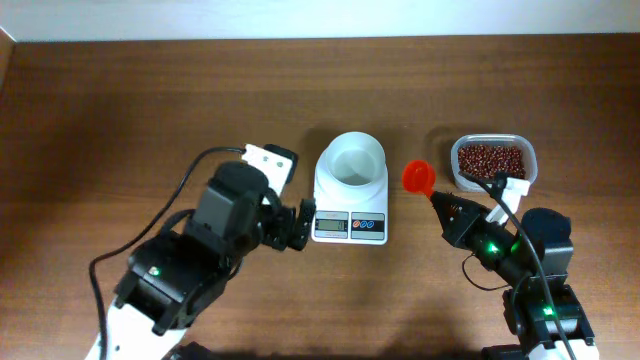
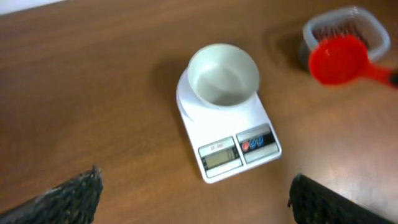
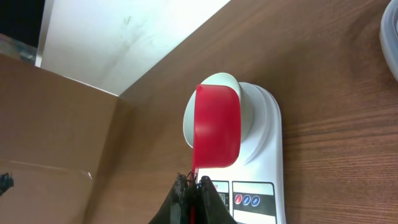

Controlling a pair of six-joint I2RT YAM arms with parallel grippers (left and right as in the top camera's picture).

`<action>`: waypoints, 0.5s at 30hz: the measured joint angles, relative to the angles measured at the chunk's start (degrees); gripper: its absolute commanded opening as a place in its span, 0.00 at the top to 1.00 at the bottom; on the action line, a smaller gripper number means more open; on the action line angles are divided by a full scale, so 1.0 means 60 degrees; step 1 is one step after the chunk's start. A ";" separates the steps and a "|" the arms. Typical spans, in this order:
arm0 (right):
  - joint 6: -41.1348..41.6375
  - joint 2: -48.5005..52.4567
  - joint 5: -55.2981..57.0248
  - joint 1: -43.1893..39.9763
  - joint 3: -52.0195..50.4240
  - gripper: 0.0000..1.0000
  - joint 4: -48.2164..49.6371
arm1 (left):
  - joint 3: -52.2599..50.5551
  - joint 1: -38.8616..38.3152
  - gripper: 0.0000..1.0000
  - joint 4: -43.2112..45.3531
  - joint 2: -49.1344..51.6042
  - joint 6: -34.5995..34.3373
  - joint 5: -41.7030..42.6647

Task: Scoop and weigh 50g on scale
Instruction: 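Retract the left gripper and reorient the scoop in the right gripper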

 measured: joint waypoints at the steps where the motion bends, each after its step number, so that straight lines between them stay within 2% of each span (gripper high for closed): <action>1: -0.0051 0.0004 -0.0095 0.0000 0.0004 0.96 -0.0007 | 0.0044 0.0117 0.01 -0.0226 0.0004 0.0357 -0.0062; 3: -0.0670 0.0011 -0.0240 0.0000 0.0047 0.96 -0.0448 | 0.0051 0.0237 0.01 -0.0885 0.0007 0.0805 -0.0164; 8: -0.1978 0.0025 -0.0266 -0.0004 0.0233 0.96 -0.2342 | 0.0120 0.0259 0.01 -0.0943 0.0011 0.3614 0.1129; 11: -0.3060 0.0047 -0.0113 -0.0004 0.1639 0.96 -0.4266 | 0.0295 0.0619 0.01 -0.1129 0.0011 0.4659 0.1559; 13: -0.3512 0.0051 0.0317 -0.0007 0.2707 0.96 -0.5956 | 0.0346 0.1217 0.01 -0.1370 0.0102 0.5300 0.2371; 15: -0.3792 0.0036 0.0718 -0.0007 0.3388 0.96 -0.6852 | 0.0364 0.2157 0.01 -0.1559 0.0368 0.5876 0.2998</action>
